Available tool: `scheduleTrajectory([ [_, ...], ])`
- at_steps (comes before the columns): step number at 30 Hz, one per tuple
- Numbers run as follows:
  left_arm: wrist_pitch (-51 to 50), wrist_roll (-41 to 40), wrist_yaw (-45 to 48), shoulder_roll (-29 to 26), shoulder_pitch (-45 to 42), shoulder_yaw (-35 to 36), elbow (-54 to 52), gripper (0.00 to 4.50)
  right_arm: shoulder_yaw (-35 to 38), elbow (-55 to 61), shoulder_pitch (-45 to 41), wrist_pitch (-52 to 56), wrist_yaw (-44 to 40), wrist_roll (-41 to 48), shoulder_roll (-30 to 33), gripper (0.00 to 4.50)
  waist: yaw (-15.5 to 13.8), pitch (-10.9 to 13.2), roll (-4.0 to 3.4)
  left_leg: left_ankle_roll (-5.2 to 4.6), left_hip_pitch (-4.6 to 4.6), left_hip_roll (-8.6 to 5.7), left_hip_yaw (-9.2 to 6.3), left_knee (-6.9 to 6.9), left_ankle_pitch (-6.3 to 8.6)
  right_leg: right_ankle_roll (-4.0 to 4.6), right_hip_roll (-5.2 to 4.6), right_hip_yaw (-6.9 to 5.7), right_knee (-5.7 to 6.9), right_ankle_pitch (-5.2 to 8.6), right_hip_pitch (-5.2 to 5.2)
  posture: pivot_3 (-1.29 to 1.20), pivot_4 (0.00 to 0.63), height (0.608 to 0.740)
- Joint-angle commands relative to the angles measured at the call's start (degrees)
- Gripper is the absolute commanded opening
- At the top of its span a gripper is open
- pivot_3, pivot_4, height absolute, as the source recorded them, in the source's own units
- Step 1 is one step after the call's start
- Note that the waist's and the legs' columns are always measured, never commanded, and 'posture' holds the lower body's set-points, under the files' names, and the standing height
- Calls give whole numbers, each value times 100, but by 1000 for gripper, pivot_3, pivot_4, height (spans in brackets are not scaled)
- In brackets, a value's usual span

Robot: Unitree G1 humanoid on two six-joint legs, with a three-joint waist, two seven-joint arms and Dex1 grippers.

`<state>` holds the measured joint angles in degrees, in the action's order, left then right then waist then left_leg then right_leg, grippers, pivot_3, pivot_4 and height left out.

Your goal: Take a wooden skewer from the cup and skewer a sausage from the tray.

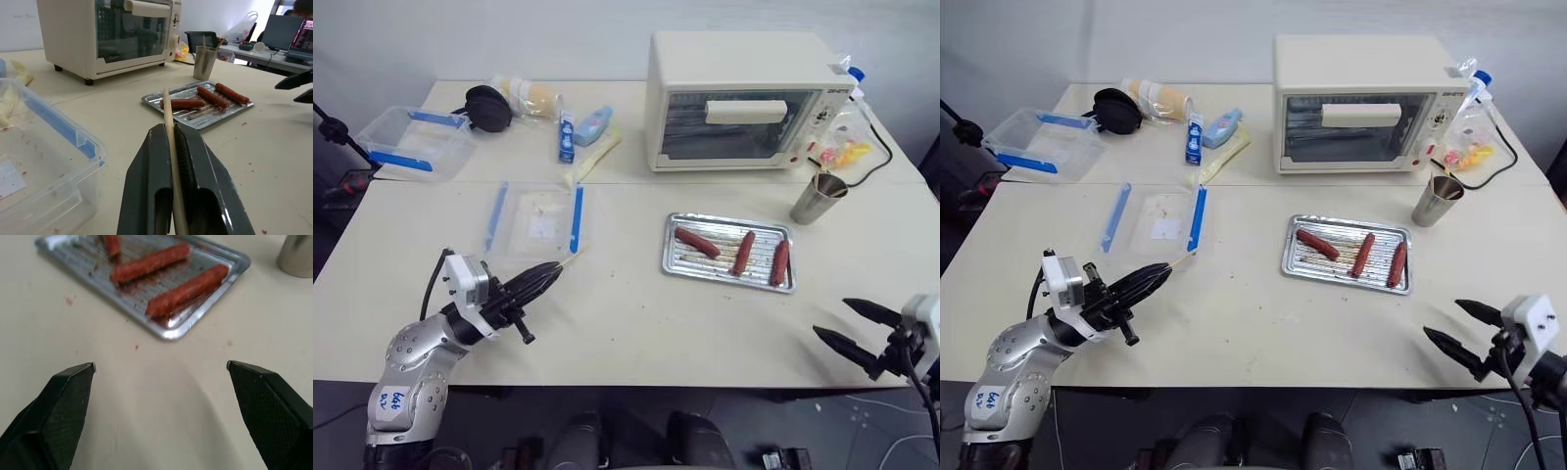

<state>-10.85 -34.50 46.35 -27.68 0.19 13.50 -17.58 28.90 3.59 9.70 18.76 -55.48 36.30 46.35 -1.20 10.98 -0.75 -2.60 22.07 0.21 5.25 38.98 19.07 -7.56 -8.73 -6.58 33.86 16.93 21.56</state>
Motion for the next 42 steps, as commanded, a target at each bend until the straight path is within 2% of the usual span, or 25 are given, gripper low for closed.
scheduleTrajectory([
  [1,59,-26,-99,88,-56,-80,-279,0,-320,234,-820,1223,768,78,366,4473,13,-1,-1,2,0,4,2,0,1,4,0,1,0,1,2,0,150,740],
  [3,61,-8,-163,159,-151,-180,-297,0,-794,55,-1526,1855,1203,-213,503,4473,13,-1,-1,4,0,11,3,1,2,10,2,-2,2,3,7,0,150,740],
  [6,71,-1,-254,223,-306,-224,-308,0,-1387,-139,-2590,2569,1682,-442,392,4473,5,-1,-2,12,5,21,4,3,3,20,11,-9,7,8,13,0,150,740],
  [12,109,42,-338,240,-275,-268,-383,0,-1976,-317,-3432,3055,2109,-780,71,4473,-17,-1,-2,9,23,17,10,4,1,24,42,-76,20,10,17,0,150,740],
  [19,114,57,-435,254,-121,-279,-571,0,-2178,-321,-3548,3097,2344,-1201,-24,4473,-22,-1,-1,-15,24,-5,8,9,-11,1,25,-82,19,-2,9,0,150,740],
  [26,128,53,-479,246,-76,-227,-600,0,-1894,-25,-3443,2994,2325,-1185,-126,4473,-9,-1,-2,-13,23,-4,9,6,-10,1,26,-81,19,-2,10,0,150,740],
  [39,177,69,-445,242,-170,-279,-506,0,-1869,78,-3157,3492,2526,-1264,-173,4473,-13,-1,-2,-13,23,-4,9,6,-10,1,26,-81,19,-3,10,0,150,740],
  [42,193,68,-440,247,-171,-294,-500,0,-1846,116,-3136,3463,2527,-1266,-230,3920,-11,-1,-2,-13,23,-5,8,6,-10,1,26,-81,19,-3,9,0,150,740],
])
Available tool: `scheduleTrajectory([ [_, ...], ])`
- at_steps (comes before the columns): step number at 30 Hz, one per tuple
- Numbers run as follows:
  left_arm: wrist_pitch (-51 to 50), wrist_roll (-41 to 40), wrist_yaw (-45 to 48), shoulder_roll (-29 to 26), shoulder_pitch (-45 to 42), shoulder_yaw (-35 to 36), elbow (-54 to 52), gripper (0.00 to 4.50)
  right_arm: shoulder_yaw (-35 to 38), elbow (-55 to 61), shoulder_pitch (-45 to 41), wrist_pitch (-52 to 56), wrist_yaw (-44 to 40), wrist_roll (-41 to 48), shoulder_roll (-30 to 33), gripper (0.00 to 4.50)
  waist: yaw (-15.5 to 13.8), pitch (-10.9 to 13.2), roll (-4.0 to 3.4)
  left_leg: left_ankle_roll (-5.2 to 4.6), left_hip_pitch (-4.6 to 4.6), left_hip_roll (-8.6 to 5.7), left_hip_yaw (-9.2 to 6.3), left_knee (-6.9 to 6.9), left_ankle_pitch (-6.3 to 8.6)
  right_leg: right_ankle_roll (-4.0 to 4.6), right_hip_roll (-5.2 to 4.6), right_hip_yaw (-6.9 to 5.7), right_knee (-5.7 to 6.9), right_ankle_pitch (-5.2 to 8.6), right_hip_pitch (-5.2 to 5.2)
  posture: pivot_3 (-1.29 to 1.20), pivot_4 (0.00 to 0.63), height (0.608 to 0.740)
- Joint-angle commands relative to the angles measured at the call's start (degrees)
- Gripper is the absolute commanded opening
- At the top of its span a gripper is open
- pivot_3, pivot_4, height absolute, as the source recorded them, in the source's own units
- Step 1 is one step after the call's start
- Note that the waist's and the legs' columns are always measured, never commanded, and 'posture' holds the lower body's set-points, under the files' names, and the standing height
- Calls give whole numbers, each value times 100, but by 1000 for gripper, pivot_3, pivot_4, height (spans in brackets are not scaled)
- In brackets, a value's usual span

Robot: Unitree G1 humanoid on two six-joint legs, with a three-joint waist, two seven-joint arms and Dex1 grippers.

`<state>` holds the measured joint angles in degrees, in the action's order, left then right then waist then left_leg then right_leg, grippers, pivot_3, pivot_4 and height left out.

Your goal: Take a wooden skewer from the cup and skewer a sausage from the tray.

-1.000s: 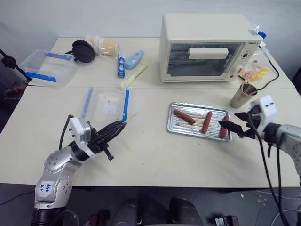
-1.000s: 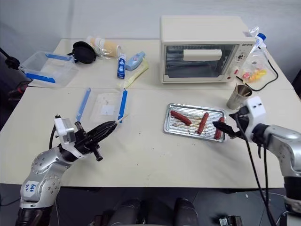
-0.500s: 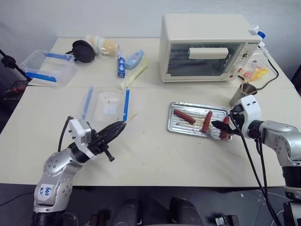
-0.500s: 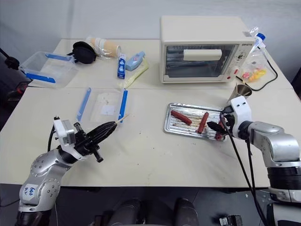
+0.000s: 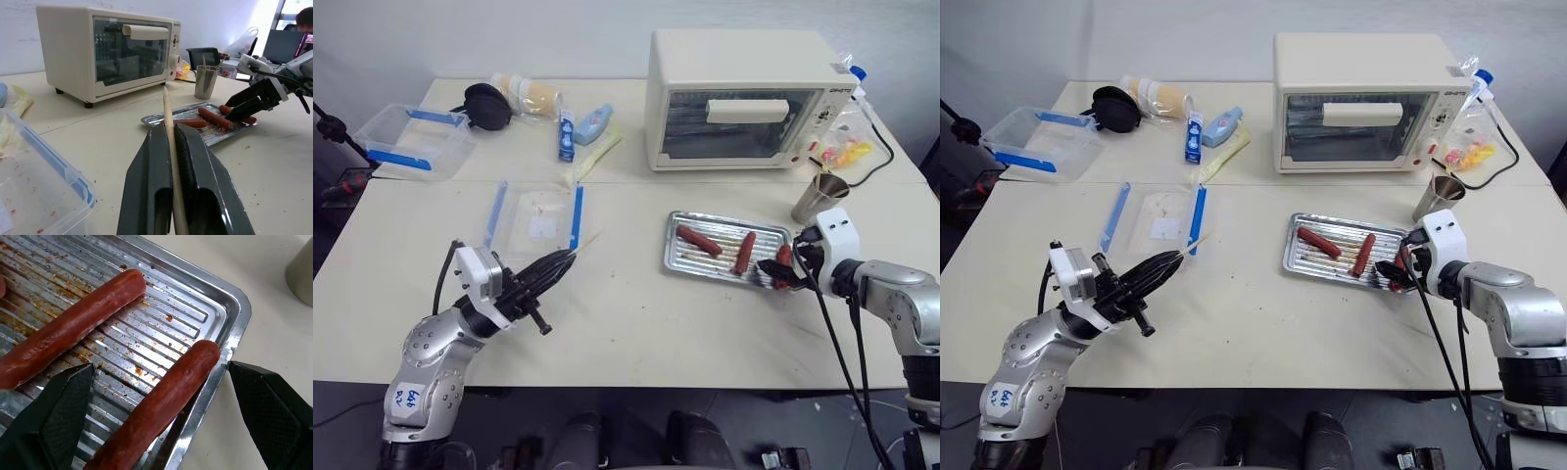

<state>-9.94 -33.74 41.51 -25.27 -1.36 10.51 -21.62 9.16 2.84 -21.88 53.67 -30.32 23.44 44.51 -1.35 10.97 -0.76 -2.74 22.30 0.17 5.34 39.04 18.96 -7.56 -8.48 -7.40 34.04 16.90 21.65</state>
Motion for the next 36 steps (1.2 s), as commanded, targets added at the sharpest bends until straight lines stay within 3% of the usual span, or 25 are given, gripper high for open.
scheduleTrajectory([
  [1,106,-9,45,9,-16,1,-92,0,125,201,29,-27,2,16,-56,3623,6,0,0,0,0,0,1,0,0,0,0,1,1,0,0,0,150,740],
  [10,129,0,35,15,-34,0,-52,0,23,177,31,-180,-106,-55,-46,780,17,0,0,0,-2,1,1,0,0,0,2,1,1,0,0,0,150,740],
  [25,156,-6,49,38,8,-10,-44,0,-71,-30,113,-669,-489,-309,6,780,6,0,0,0,-2,0,1,0,0,0,1,0,1,0,-1,0,150,740],
  [28,157,-5,69,37,-17,-20,-21,0,-83,-126,101,-721,-549,-297,-25,1455,4,0,0,0,-2,0,0,0,0,0,0,0,1,0,-1,0,150,740],
  [34,156,5,88,38,-39,-13,8,0,-187,-183,165,-1761,-827,-598,61,3394,6,0,0,0,-2,-1,1,0,0,0,1,0,0,0,-1,0,150,740],
  [36,156,4,86,42,-21,-15,-4,0,-201,-233,147,-2096,-951,-680,77,3394,7,0,0,0,-2,-2,1,0,0,0,1,0,1,0,-1,0,150,740],
])
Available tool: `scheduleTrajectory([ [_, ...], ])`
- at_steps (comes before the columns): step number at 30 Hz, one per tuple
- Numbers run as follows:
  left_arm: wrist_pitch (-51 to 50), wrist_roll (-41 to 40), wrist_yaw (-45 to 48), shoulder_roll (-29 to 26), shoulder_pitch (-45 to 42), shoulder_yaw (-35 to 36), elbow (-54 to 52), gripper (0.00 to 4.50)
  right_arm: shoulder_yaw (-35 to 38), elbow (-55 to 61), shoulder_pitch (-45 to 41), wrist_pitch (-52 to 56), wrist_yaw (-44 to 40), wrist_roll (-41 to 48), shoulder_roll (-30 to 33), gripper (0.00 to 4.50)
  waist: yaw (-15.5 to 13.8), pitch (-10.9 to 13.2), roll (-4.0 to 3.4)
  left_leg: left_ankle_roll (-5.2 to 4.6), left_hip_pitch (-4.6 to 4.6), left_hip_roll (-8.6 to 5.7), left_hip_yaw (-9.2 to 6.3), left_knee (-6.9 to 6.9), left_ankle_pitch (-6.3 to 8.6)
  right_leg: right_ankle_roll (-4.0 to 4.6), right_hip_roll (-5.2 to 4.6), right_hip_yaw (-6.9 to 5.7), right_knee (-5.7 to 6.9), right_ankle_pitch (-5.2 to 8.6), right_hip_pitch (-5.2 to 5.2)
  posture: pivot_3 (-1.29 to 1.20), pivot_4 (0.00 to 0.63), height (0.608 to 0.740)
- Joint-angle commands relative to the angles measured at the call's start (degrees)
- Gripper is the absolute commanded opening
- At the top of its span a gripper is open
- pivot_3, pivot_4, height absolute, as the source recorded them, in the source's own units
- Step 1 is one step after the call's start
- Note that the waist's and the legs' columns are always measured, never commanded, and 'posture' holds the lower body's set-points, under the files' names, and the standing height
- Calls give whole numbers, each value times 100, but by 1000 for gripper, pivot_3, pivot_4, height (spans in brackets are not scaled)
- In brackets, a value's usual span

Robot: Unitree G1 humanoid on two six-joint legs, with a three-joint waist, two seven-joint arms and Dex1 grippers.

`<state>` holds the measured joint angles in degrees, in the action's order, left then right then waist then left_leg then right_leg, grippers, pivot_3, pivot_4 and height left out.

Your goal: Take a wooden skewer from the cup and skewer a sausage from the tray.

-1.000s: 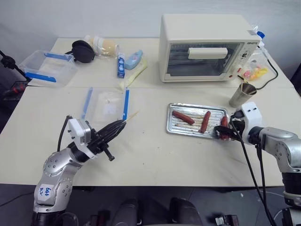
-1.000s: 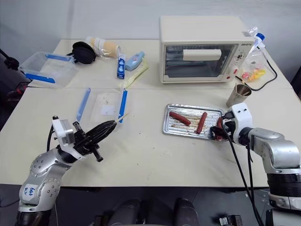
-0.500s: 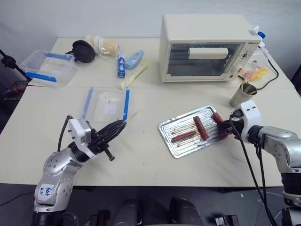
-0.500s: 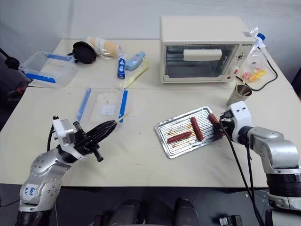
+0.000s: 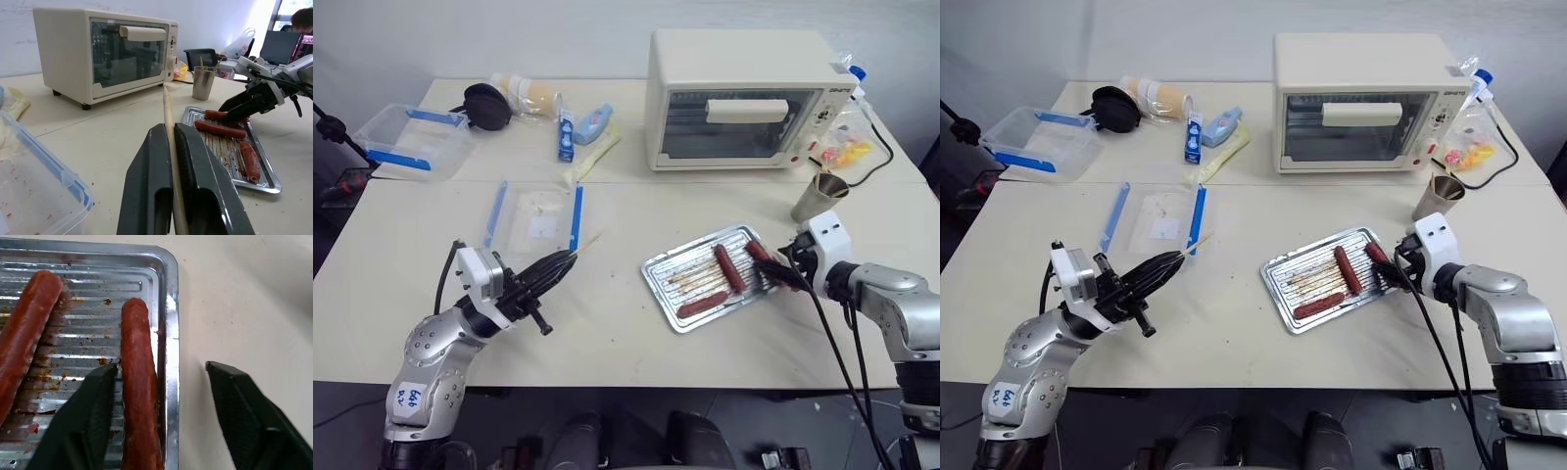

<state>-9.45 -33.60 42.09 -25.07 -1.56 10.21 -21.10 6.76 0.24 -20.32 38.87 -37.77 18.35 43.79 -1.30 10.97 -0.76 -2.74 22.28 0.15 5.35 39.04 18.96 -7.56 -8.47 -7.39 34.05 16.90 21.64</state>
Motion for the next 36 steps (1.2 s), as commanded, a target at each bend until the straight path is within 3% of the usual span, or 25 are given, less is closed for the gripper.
scheduleTrajectory([
  [1,108,-10,26,26,1,13,-60,0,18,-3,-26,-707,-274,-194,152,3394,2,0,0,0,0,0,1,0,0,0,0,1,0,0,0,0,150,740],
  [15,61,9,-46,55,-75,-26,-113,0,-508,-586,-432,-1090,-675,-561,-24,3394,5,0,0,1,-1,0,0,1,-1,0,0,0,1,0,0,0,150,740],
  [18,40,0,-58,42,-81,-25,-125,0,-538,-660,-501,-1095,-713,-596,-54,2802,4,0,0,1,-2,0,0,1,-1,0,0,1,2,0,0,0,150,740],
  [25,20,-13,-68,11,-66,-1,-142,0,-561,-664,-544,-1062,-748,-649,-62,438,8,0,0,1,-2,1,0,1,-1,0,0,0,2,0,-1,0,150,740],
  [28,6,-21,-56,1,-69,-2,-139,0,-501,-654,-595,-1066,-793,-623,-20,438,5,0,0,1,-3,0,0,2,-1,0,0,0,3,0,-2,0,150,740],
  [32,-92,-97,83,-84,-110,-29,-116,0,-275,-602,-661,-1428,-1459,-285,195,438,4,0,0,1,-3,0,0,2,-1,0,0,0,2,0,-2,0,150,740],
  [36,-266,-125,629,-441,-229,-155,-44,0,-184,-546,-644,-2717,-3198,150,713,438,-10,1,0,0,-2,-2,-1,2,-1,0,0,0,0,0,-1,0,150,740],
])
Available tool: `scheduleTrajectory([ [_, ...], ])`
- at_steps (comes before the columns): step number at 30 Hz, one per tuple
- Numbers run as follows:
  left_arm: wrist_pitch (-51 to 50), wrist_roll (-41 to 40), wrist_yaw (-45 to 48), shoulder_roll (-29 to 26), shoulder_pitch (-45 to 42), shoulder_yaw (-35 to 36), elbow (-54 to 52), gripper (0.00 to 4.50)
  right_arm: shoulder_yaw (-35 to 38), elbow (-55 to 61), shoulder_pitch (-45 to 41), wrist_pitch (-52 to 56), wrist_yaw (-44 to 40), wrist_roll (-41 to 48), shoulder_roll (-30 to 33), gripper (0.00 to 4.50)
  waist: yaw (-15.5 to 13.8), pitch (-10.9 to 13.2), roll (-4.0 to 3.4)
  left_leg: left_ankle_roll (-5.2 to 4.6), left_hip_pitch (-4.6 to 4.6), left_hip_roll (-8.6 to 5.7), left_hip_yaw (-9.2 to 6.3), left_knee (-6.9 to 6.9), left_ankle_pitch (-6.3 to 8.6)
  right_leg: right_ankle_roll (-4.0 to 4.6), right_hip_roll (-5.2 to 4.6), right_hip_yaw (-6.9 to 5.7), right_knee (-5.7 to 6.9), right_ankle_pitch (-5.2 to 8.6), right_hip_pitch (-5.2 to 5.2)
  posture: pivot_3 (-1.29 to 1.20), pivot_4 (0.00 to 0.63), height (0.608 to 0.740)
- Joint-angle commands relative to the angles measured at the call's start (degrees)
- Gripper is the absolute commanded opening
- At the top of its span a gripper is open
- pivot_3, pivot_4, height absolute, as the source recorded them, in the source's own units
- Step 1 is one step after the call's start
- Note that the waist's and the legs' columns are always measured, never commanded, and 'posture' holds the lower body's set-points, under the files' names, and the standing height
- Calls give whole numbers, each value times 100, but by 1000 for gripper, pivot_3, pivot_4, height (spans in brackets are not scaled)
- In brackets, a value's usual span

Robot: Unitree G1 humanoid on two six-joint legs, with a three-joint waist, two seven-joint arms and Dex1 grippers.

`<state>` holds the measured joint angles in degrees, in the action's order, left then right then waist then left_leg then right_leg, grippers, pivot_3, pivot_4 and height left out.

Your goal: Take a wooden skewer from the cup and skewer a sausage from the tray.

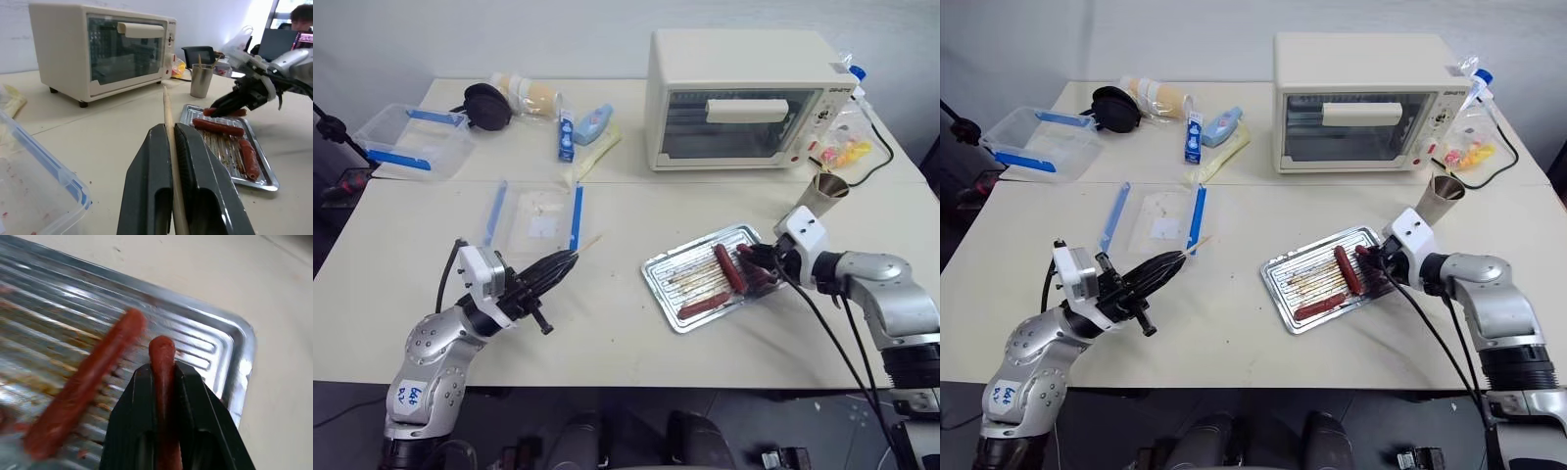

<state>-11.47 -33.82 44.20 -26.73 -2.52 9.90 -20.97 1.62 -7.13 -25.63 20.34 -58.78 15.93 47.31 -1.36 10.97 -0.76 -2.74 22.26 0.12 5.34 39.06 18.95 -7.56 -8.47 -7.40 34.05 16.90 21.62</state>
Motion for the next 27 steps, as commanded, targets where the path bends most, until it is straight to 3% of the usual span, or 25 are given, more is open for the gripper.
scheduleTrajectory([
  [1,-75,-55,613,-405,-177,-199,-29,0,315,228,-166,-971,-1393,500,435,438,1,0,0,0,0,0,0,0,0,0,1,-1,0,0,-1,0,150,740],
  [5,-72,18,1165,-720,-416,-482,98,0,89,706,-463,-874,-2056,903,433,438,44,0,1,0,-7,5,1,0,0,0,3,1,2,0,-4,0,150,740],
  [11,-206,-22,1515,-753,-847,-847,171,0,-558,1571,-703,-526,-2395,1000,253,438,71,0,1,3,-7,7,-3,0,1,1,2,-1,2,0,-3,0,150,740],
  [17,-254,21,1563,-620,-1000,-1030,218,0,-944,1982,-933,-110,-2296,1085,20,438,26,1,2,3,-5,3,-4,2,1,1,-1,-1,1,0,-4,0,150,740],
  [27,-164,127,1577,-469,-1062,-1142,359,0,-997,2114,-1079,113,-2211,1087,-173,438,13,1,2,3,-5,2,-5,4,1,1,-1,-2,3,0,-4,0,150,740],
])
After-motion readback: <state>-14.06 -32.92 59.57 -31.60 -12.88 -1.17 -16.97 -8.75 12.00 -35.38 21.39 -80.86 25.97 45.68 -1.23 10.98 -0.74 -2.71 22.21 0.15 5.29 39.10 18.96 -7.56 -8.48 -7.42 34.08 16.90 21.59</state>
